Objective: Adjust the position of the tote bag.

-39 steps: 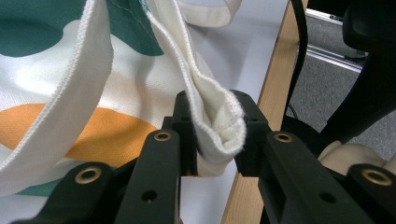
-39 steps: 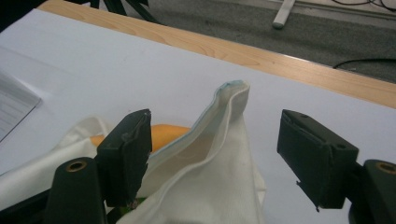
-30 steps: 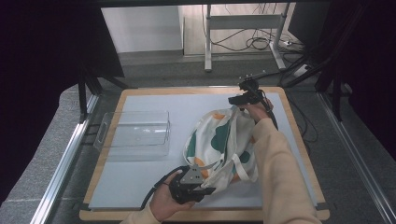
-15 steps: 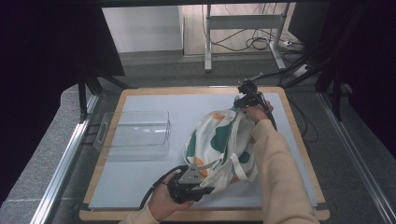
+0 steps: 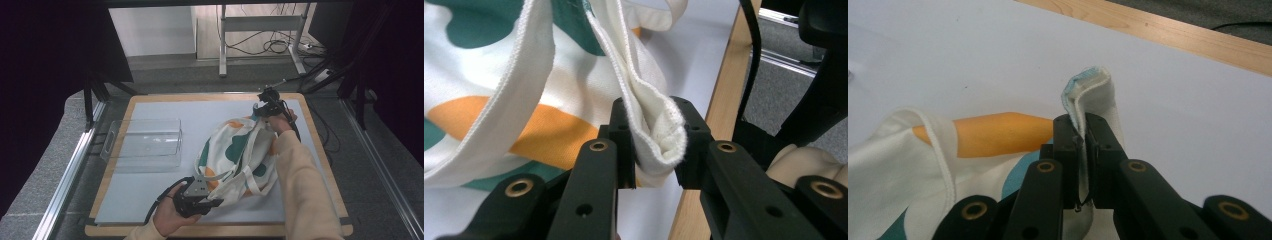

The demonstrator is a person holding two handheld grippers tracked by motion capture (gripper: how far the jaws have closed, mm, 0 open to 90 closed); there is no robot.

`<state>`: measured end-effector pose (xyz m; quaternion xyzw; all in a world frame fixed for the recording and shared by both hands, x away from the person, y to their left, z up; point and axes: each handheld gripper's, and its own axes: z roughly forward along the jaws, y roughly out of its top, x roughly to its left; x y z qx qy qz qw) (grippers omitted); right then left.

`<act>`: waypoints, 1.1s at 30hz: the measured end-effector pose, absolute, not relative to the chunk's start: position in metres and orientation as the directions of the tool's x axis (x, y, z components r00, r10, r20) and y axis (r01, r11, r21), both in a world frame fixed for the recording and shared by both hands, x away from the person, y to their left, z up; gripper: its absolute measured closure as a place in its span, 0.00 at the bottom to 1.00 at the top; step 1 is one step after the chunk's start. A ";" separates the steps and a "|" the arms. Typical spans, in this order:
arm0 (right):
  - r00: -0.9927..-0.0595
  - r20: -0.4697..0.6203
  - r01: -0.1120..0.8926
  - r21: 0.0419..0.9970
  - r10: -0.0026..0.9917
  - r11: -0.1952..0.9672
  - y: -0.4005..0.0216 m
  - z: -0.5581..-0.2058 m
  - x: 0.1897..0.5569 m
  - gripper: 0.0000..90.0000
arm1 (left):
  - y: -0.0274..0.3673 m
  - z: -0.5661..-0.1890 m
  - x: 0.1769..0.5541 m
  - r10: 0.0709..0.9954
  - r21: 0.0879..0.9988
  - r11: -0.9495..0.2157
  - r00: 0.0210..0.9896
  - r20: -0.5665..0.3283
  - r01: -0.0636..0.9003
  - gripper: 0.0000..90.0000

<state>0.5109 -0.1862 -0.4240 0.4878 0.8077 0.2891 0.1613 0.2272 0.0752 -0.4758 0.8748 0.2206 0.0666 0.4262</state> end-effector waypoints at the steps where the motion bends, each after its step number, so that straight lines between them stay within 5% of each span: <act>1: -0.472 0.021 0.693 0.626 0.881 0.357 -0.188 -0.423 0.510 0.93 | 0.077 -0.475 0.227 0.443 0.773 -0.544 0.894 -0.066 0.326 0.84; 33: -0.449 0.103 0.656 0.712 0.887 0.250 -0.254 -0.400 0.420 0.94 | 0.133 -0.470 0.236 0.554 0.780 -0.506 0.832 -0.034 0.368 0.85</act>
